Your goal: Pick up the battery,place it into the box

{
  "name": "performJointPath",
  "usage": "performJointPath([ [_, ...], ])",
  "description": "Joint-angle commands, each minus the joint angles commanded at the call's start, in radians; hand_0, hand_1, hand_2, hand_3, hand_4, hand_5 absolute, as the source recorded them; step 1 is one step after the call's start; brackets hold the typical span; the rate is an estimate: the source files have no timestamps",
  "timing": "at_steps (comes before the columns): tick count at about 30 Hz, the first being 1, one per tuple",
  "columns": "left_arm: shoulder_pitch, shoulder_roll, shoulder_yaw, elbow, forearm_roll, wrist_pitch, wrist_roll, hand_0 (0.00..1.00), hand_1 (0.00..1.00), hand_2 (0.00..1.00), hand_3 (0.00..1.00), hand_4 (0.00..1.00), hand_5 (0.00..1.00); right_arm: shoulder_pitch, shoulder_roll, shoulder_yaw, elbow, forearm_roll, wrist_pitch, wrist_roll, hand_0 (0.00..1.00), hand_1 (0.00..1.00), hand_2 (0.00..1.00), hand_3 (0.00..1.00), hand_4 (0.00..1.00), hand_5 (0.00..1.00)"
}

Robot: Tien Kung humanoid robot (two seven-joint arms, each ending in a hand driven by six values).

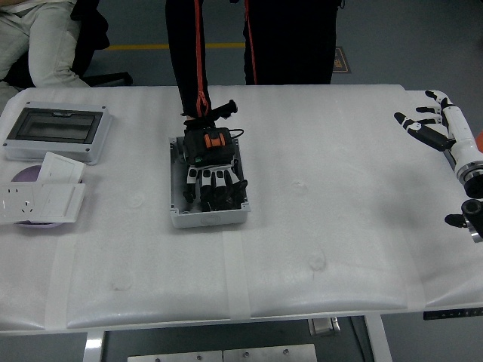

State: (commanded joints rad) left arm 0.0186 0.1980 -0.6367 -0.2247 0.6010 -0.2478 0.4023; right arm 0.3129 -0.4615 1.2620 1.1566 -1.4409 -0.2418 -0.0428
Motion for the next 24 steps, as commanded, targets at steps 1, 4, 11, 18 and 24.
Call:
performJointPath([
  [1,0.000,0.000,0.001,0.000,-0.001,0.000,-0.001,0.380,0.583,0.452,0.434,0.732,0.459,-0.001,0.001,0.002,0.000,0.000,0.000,0.000,0.888,0.668,0.807,0.928,0.903,0.544],
  [4,0.000,-0.002,0.003,0.001,-0.004,-0.001,-0.003,0.380,0.583,0.457,0.435,0.732,0.458,-0.002,0.004,0.009,0.002,-0.001,-0.002,-0.001,0.886,0.667,0.806,0.928,0.902,0.547],
  [11,0.001,-0.001,-0.004,0.002,-0.003,0.003,-0.004,0.380,0.584,0.459,0.437,0.733,0.454,-0.006,0.004,0.028,0.003,0.006,-0.003,0.002,0.884,0.667,0.809,0.927,0.900,0.554],
  [18,0.003,-0.003,-0.002,0.002,-0.007,0.005,-0.004,0.378,0.584,0.469,0.438,0.735,0.450,-0.013,0.006,0.046,0.006,0.070,0.000,0.023,0.883,0.666,0.810,0.927,0.898,0.553],
  [24,0.004,-0.005,0.000,0.001,-0.010,0.005,-0.004,0.379,0.586,0.473,0.439,0.735,0.449,-0.018,0.019,0.055,0.012,0.186,0.007,0.070,0.882,0.666,0.812,0.927,0.898,0.554],
])
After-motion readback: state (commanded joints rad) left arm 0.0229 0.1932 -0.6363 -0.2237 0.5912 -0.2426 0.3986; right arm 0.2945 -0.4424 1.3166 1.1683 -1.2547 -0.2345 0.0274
